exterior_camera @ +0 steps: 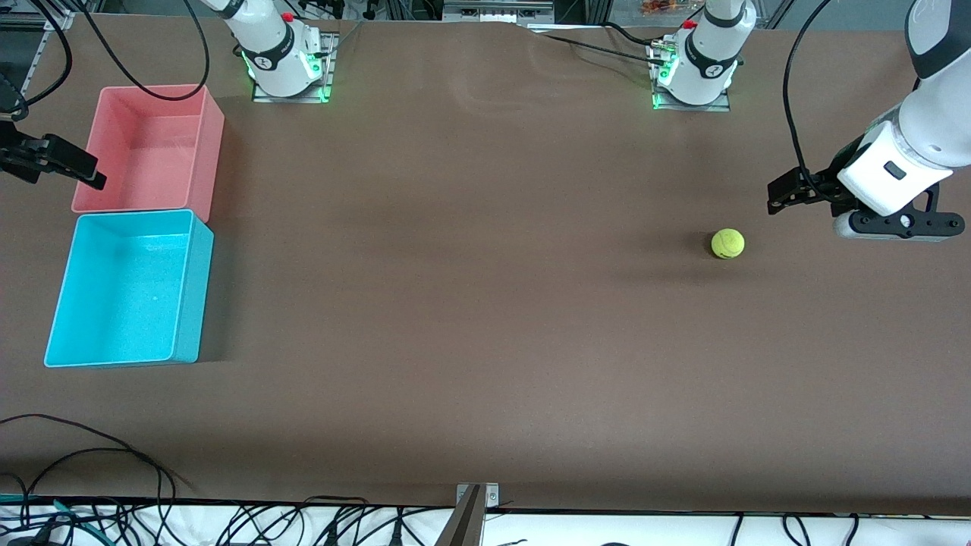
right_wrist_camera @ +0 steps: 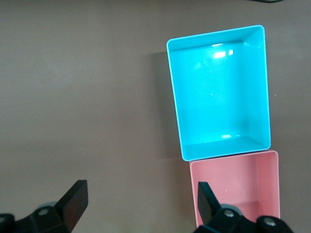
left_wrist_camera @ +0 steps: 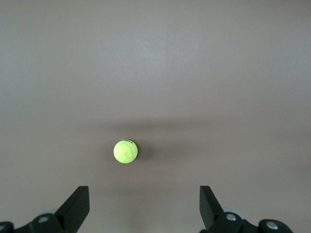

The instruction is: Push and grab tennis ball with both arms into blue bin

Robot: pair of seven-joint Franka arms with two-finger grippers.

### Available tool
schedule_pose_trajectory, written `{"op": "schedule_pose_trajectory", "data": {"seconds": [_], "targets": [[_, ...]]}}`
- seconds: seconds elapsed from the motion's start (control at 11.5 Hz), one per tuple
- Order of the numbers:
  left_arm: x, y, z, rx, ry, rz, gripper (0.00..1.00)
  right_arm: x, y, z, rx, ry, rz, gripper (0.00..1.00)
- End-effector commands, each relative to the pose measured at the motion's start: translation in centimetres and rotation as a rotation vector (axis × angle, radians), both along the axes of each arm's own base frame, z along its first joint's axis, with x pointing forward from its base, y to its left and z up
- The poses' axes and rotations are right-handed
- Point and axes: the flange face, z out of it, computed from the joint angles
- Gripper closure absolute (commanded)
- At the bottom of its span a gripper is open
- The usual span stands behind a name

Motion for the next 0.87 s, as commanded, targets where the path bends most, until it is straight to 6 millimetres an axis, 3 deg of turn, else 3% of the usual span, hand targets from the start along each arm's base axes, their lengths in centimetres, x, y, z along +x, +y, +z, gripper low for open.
{"op": "schedule_pose_trajectory", "data": {"seconds": [0.0,0.17,0.78], "targets": [[-0.1,0.3,0.6,-0.019,-0.001,-0.011,0.0,-0.2,-0.4,0.8,-0.005,-0.013,-0.008,0.0],[0.6,0.3,-0.5,-0.018,0.007,-0.01,0.0,-0.2,-0.3,0.8,-0.004,-0.012,-0.005,0.0],[0.5,0.0,-0.6,-0.015,0.009,-0.016,0.0,-0.1,-0.3,0.7,-0.005,-0.013,-0.005,0.0]]}}
